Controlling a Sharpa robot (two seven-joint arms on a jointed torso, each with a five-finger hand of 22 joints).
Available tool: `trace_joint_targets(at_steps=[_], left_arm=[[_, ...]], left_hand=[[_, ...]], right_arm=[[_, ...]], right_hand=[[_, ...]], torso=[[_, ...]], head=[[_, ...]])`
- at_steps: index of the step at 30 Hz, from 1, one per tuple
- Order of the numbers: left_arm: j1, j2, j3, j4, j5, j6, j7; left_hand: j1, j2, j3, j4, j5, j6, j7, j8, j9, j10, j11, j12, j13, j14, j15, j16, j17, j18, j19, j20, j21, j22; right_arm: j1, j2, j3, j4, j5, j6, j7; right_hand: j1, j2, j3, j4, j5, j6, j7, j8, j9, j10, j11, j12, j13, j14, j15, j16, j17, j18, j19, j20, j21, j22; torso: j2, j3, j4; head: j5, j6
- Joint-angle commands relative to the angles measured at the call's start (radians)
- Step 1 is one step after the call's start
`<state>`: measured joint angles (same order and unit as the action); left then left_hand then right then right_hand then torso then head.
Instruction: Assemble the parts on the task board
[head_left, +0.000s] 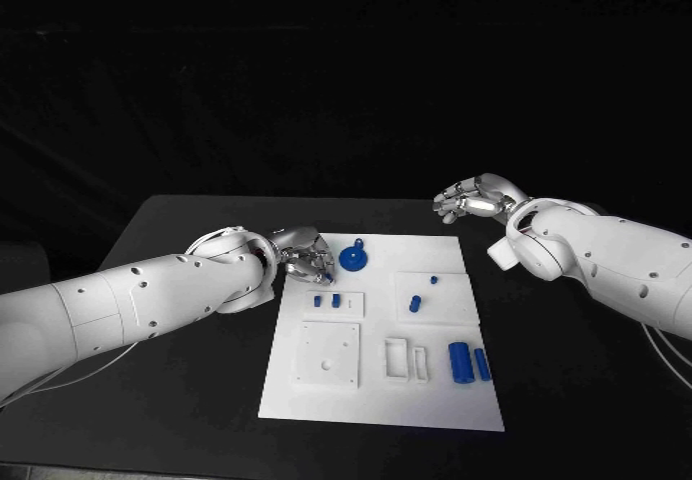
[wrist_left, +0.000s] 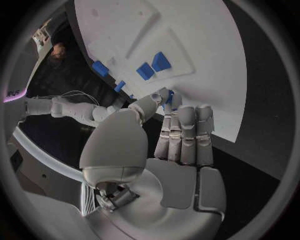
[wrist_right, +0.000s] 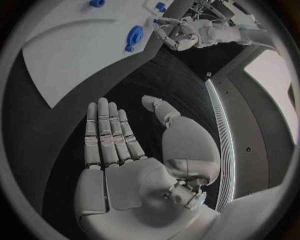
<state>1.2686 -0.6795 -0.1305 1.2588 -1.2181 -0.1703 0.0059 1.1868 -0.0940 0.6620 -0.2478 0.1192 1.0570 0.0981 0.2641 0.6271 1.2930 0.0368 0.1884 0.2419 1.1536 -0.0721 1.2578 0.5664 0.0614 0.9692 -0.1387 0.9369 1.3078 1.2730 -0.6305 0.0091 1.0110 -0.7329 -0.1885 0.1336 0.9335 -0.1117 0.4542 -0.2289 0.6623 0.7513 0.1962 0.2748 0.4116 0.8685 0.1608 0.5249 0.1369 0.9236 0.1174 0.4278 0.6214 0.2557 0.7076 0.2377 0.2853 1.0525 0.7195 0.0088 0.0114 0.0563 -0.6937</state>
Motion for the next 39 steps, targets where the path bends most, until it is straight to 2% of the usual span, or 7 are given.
trace_joint_targets(at_steps=[1, 9, 15, 19, 23, 27, 39], left_arm=[[-0.003, 0.007, -0.003, 0.0, -0.013, 0.01, 0.015], [-0.009, 0.008, -0.005, -0.003, -0.016, 0.007, 0.016], [-0.01, 0.007, -0.008, -0.003, -0.056, 0.004, 0.017], [-0.01, 0.008, -0.01, 0.001, -0.093, 0.007, 0.017], [-0.01, 0.01, -0.016, 0.009, -0.172, -0.015, 0.017], [-0.01, 0.013, -0.022, 0.013, -0.201, -0.015, 0.014], [-0.01, 0.015, -0.025, 0.023, -0.198, -0.015, 0.012]], left_hand=[[0.0, 0.009, 0.005, 0.001, 0.003, 0.006, -0.002, 0.002, -0.001, 0.006, 0.0, 0.001, 0.001, 0.003, -0.003, 0.005, -0.001, 0.031, 0.003, -0.033, 0.005, 0.019], [0.0, 0.009, 0.005, 0.001, 0.003, 0.006, -0.002, 0.002, -0.001, 0.006, 0.0, 0.001, 0.001, 0.003, -0.003, 0.005, -0.001, 0.032, 0.003, -0.033, 0.005, 0.019], [0.0, 0.009, 0.005, 0.0, 0.003, 0.005, -0.002, 0.002, -0.002, 0.006, 0.0, 0.0, 0.001, 0.003, -0.003, 0.004, -0.002, 0.032, 0.003, -0.033, 0.006, 0.019], [0.0, 0.009, 0.006, 0.0, 0.003, 0.005, -0.002, 0.002, -0.002, 0.006, 0.0, -0.001, 0.002, 0.002, -0.003, 0.004, -0.002, 0.032, 0.003, -0.033, 0.006, 0.019], [0.001, 0.008, 0.006, -0.001, 0.003, 0.006, -0.002, 0.002, -0.002, 0.006, 0.0, -0.001, 0.002, 0.003, -0.003, 0.004, -0.002, 0.032, 0.003, -0.033, 0.006, 0.019], [0.002, 0.006, 0.007, -0.002, 0.003, 0.007, -0.003, 0.002, -0.002, 0.008, -0.001, -0.002, 0.002, 0.003, -0.003, 0.005, -0.002, 0.032, 0.003, -0.033, 0.006, 0.019], [0.002, 0.005, 0.007, -0.001, 0.003, 0.009, -0.003, 0.003, -0.002, 0.011, -0.001, -0.003, 0.003, 0.004, -0.004, 0.006, -0.002, 0.032, 0.004, -0.033, 0.006, 0.019]], right_arm=[[0.0, 0.001, 0.001, 0.0, 0.001, 0.009, 0.008], [0.0, 0.0, 0.001, 0.001, 0.001, 0.009, 0.008], [0.0, -0.001, 0.001, 0.001, 0.001, 0.009, 0.008], [0.0, 0.0, 0.001, 0.001, 0.001, 0.01, 0.008], [0.0, -0.003, 0.001, 0.0, 0.001, 0.009, 0.007], [0.0, -0.003, 0.001, 0.0, 0.001, 0.009, 0.008], [0.0, -0.003, 0.001, 0.0, 0.001, 0.01, 0.008]], right_hand=[[0.001, 0.01, 0.006, -0.003, 0.005, -0.009, 0.033, 0.005, -0.001, -0.006, 0.002, 0.005, -0.002, 0.001, 0.006, -0.006, -0.001, 0.006, -0.005, 0.001, -0.004, 0.001], [0.001, 0.01, 0.006, -0.003, 0.005, -0.009, 0.033, 0.006, -0.001, -0.006, 0.002, 0.005, -0.002, 0.001, 0.006, -0.006, -0.001, 0.006, -0.005, 0.001, -0.004, 0.001], [0.001, 0.01, 0.006, -0.003, 0.005, -0.009, 0.033, 0.006, -0.001, -0.006, 0.002, 0.005, -0.002, 0.001, 0.006, -0.006, -0.001, 0.006, -0.005, 0.001, -0.004, 0.001], [0.001, 0.01, 0.006, -0.003, 0.005, -0.009, 0.033, 0.006, -0.001, -0.006, 0.002, 0.005, -0.002, 0.001, 0.006, -0.006, -0.001, 0.006, -0.005, 0.001, -0.004, 0.001], [0.001, 0.01, 0.006, -0.003, 0.005, -0.009, 0.033, 0.006, -0.001, -0.006, 0.002, 0.005, -0.002, 0.001, 0.006, -0.006, -0.001, 0.006, -0.005, 0.001, -0.004, 0.001], [0.001, 0.01, 0.006, -0.003, 0.005, -0.009, 0.033, 0.006, -0.002, -0.006, 0.003, 0.005, -0.003, 0.001, 0.006, -0.007, -0.001, 0.006, -0.005, 0.001, -0.004, 0.002], [0.001, 0.01, 0.006, -0.003, 0.005, -0.009, 0.033, 0.006, -0.002, -0.006, 0.003, 0.005, -0.003, 0.002, 0.006, -0.007, -0.001, 0.006, -0.005, 0.001, -0.005, 0.002]], torso=[[-0.001, 0.0004, 0.0001], [-0.001, 0.0003, -0.0004], [-0.001, 0.0007, 0.0015], [-0.001, -0.0001, 0.0006], [-0.001, -0.0004, 0.0007], [-0.001, -0.0009, 0.0009], [-0.001, 0.0, -0.0005]], head=[[0.0, 0.001], [-0.001, 0.001], [-0.001, 0.001], [-0.001, 0.001], [-0.001, 0.0], [-0.001, -0.001], [-0.002, -0.001]])
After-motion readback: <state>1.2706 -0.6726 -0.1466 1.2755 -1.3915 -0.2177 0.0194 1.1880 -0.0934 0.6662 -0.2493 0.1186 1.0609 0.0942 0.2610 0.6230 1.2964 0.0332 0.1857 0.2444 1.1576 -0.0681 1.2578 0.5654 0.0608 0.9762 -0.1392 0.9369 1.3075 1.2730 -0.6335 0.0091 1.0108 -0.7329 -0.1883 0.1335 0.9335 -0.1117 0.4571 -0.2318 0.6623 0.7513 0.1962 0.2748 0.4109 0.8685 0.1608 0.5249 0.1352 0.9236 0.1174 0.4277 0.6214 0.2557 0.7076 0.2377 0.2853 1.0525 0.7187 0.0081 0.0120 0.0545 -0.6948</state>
